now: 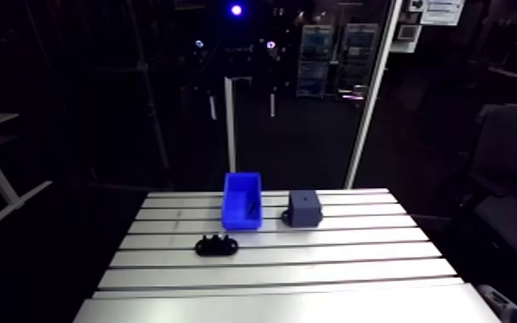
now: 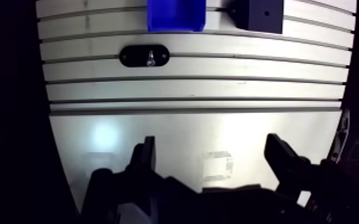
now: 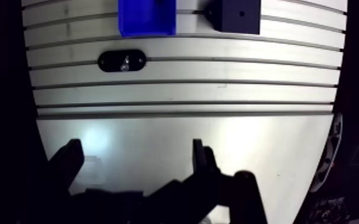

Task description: Pick up the M10 bolt and insert it into the hole until fully seated.

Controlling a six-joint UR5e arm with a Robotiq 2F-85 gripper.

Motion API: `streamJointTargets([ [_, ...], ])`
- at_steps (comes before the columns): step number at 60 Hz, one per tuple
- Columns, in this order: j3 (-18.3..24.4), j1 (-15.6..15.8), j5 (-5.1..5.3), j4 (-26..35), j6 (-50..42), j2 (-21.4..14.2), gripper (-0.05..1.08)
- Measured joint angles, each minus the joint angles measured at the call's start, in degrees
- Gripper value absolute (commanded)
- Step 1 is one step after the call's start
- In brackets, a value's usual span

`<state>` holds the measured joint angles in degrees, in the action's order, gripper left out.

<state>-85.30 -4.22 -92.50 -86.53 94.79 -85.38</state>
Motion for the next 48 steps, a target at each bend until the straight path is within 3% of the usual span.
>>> streamJointTargets([
  [22, 6.81, 4.28, -1.44, -1.24, 1.47, 3.77, 0.00],
  [48, 8.25, 4.75, -1.49, -1.41, 1.96, 4.36, 0.00],
])
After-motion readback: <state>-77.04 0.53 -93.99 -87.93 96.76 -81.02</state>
